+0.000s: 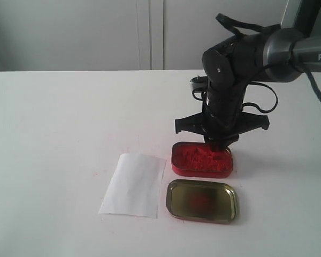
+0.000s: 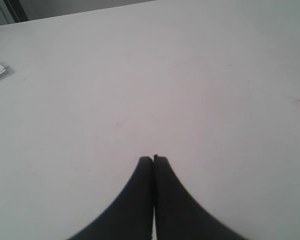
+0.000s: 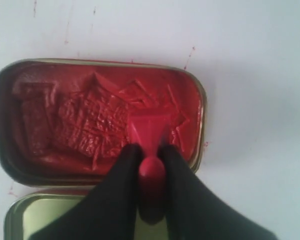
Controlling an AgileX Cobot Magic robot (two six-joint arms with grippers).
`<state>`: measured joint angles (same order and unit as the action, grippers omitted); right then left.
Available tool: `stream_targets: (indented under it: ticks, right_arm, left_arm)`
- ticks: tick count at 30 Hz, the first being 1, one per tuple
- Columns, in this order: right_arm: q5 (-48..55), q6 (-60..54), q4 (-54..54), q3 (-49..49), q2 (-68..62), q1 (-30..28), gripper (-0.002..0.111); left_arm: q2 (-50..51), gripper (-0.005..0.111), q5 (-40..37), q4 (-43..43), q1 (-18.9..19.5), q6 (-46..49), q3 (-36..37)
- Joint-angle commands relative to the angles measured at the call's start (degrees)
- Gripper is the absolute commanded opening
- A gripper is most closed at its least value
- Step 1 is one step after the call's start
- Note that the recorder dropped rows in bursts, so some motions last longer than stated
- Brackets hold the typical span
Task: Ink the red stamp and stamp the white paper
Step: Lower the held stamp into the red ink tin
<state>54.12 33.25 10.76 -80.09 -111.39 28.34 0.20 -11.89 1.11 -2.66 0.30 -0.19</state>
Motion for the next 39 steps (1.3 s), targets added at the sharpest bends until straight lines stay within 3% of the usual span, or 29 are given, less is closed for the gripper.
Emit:
stream_targets:
  ticks: [1,39]
  right_arm:
    - [3.4,-2.4,-1.0,-2.7,-0.6,-0.4,0.0]
    - [0.1,-4.0,-2.2,-2.5,-10.7,-2.1,0.0]
  left_arm:
    - [-0.2,0.0,0.3,-0.1,0.2,0.2,0.2]
    - [-0.2,0.0,0.3,-0.1,0.2,0.2,0.2]
